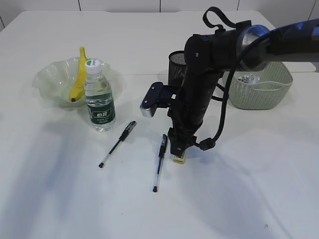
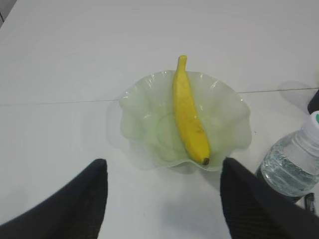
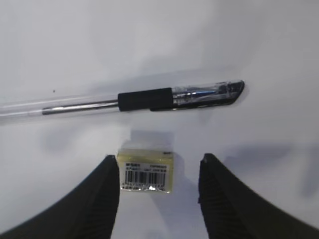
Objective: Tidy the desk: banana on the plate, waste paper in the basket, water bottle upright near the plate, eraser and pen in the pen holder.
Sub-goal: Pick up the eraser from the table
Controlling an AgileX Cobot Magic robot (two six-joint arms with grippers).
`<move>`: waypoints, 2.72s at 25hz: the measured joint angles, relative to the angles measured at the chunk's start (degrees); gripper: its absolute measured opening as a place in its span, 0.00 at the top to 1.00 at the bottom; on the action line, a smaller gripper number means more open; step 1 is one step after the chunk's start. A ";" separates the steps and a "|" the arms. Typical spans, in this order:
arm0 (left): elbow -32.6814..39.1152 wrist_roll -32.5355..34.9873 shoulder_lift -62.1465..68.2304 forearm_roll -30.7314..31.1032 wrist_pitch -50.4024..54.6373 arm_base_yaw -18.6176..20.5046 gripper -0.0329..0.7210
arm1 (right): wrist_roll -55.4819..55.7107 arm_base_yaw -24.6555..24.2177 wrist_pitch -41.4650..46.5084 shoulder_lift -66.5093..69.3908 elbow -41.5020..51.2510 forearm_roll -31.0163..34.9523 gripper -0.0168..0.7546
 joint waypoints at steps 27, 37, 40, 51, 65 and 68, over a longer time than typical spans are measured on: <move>0.00 0.00 0.00 0.00 0.00 0.00 0.30 | 0.78 0.00 3.14 2.89 -0.02 0.96 0.47; 0.00 0.00 0.00 0.00 0.04 0.00 0.30 | 0.78 0.00 3.47 3.00 -0.02 0.96 0.47; 0.00 0.00 0.00 0.00 0.04 0.00 0.30 | 0.78 0.00 3.47 3.00 -0.02 0.96 0.47; 0.00 0.00 0.00 0.00 0.26 0.00 0.30 | 0.78 0.00 3.57 3.00 -0.02 0.96 0.47; 0.00 0.00 0.00 0.00 0.87 0.00 0.30 | 0.78 0.00 3.57 3.00 -0.02 1.06 0.58; 0.00 0.00 0.00 0.00 0.87 0.00 0.30 | 0.78 0.00 3.79 3.00 -0.23 1.17 0.62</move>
